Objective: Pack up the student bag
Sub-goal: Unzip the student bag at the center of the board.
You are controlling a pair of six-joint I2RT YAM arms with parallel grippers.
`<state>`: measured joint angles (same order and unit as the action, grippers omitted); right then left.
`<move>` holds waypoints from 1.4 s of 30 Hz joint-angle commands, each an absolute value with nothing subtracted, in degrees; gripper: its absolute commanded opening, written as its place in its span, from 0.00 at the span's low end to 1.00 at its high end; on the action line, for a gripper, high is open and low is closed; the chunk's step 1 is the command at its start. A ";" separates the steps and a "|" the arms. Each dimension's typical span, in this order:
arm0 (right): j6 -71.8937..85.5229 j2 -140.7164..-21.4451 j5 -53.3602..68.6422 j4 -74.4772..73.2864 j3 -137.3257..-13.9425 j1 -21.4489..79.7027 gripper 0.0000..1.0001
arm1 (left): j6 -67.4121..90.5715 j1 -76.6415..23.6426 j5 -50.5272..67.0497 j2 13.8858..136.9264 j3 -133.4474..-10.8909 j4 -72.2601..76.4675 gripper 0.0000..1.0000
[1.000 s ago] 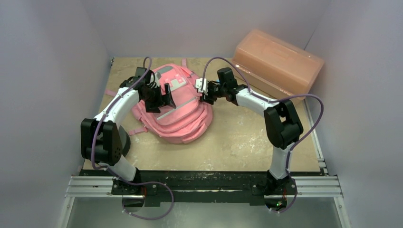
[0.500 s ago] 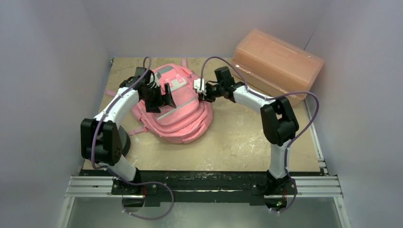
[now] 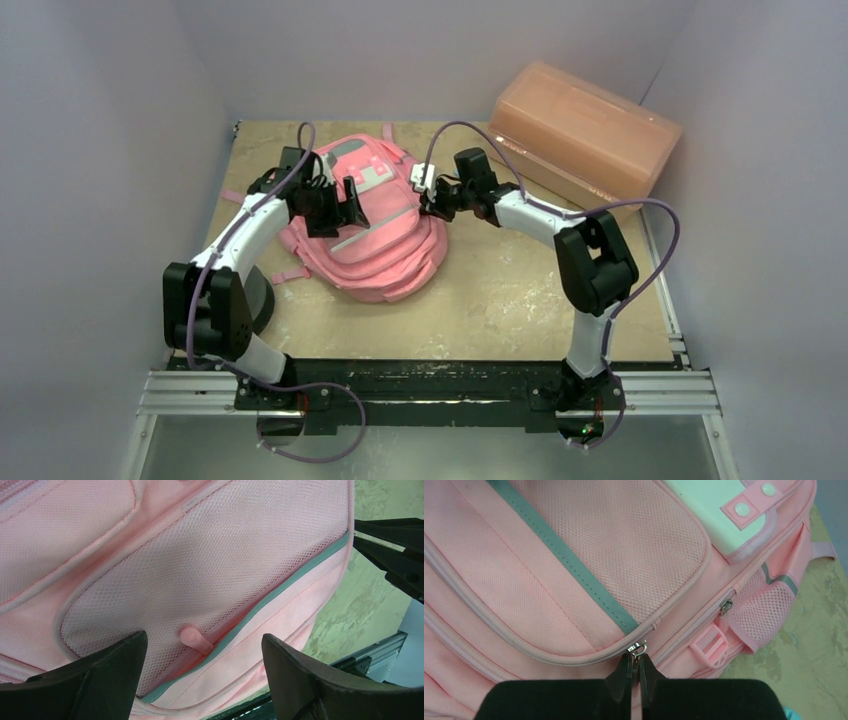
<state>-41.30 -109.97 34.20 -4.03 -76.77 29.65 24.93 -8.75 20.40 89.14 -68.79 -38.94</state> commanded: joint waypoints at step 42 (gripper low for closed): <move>-8.71 -92.05 14.60 4.08 -52.83 39.10 0.00 | 42.69 -13.72 41.79 96.40 -59.55 -6.10 0.68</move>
<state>-13.23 -95.77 10.72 4.19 -56.80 37.65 44.42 -15.11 45.52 97.14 -59.99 -9.28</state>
